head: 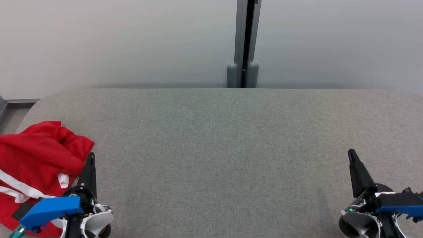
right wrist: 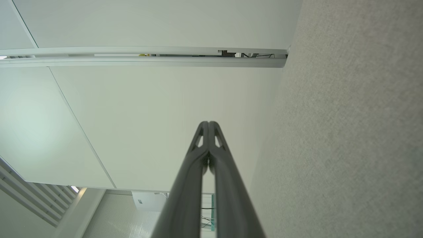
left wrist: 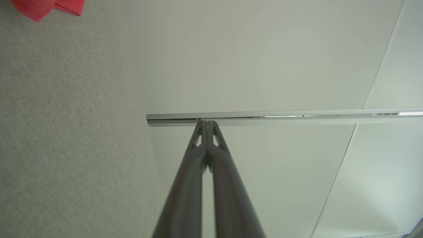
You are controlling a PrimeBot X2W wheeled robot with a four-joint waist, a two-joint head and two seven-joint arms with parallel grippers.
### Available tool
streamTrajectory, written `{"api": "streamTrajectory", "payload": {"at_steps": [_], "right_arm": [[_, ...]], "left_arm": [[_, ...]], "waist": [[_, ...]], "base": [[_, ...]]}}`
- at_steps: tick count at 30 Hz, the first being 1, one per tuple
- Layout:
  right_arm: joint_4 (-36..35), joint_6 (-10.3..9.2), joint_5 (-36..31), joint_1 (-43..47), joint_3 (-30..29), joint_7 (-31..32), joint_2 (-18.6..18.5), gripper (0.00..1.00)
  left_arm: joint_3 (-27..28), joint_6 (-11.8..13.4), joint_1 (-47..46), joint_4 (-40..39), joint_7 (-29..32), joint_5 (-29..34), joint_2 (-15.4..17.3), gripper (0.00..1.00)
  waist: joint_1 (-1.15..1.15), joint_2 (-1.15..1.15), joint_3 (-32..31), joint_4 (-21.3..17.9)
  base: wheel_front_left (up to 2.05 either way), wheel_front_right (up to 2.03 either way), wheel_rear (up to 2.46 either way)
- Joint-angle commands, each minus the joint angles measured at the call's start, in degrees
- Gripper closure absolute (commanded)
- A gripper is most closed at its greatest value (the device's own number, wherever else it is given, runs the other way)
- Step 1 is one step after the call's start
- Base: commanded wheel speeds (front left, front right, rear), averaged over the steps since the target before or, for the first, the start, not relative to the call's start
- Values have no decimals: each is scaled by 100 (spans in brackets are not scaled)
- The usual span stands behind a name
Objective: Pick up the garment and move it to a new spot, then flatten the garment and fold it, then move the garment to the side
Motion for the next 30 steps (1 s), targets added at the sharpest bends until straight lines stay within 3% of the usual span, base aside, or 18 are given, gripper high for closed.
{"api": "streamTrajectory", "payload": {"at_steps": [1,30], "right_arm": [[-19,2,17,66,-9,26,-28,100],[-19,2,17,66,-9,26,-28,100]], "left_arm": [[4,-55,11,-28,19,-15,-11,100],[4,-55,11,-28,19,-15,-11,100]], "waist": [[0,0,0,0],[0,0,0,0]], "base": [[0,0,0],[0,0,0]]}}
